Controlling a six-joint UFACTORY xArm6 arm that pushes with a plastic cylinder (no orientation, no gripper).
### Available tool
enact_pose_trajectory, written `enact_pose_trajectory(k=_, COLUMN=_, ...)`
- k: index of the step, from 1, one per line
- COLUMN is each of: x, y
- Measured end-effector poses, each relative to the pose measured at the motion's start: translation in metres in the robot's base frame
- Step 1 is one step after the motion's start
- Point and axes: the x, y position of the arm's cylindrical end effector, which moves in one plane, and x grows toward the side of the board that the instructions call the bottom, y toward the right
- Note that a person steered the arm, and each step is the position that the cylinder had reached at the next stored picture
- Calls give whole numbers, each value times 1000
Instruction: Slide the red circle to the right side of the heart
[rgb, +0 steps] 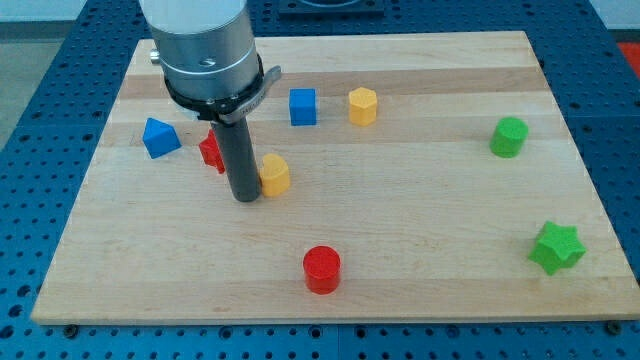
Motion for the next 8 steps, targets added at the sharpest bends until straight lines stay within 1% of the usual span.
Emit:
enact_pose_trajectory(k=1, x=-6, y=3)
enact_pose_trajectory(k=2, x=-3, y=3)
enact_pose_trajectory(k=3, x=42, y=-10)
enact_pose_trajectory(k=4, x=102, y=-20)
enact_pose_trajectory(k=5, x=138, y=-15)
enact_pose_trajectory(k=8, x=138, y=8)
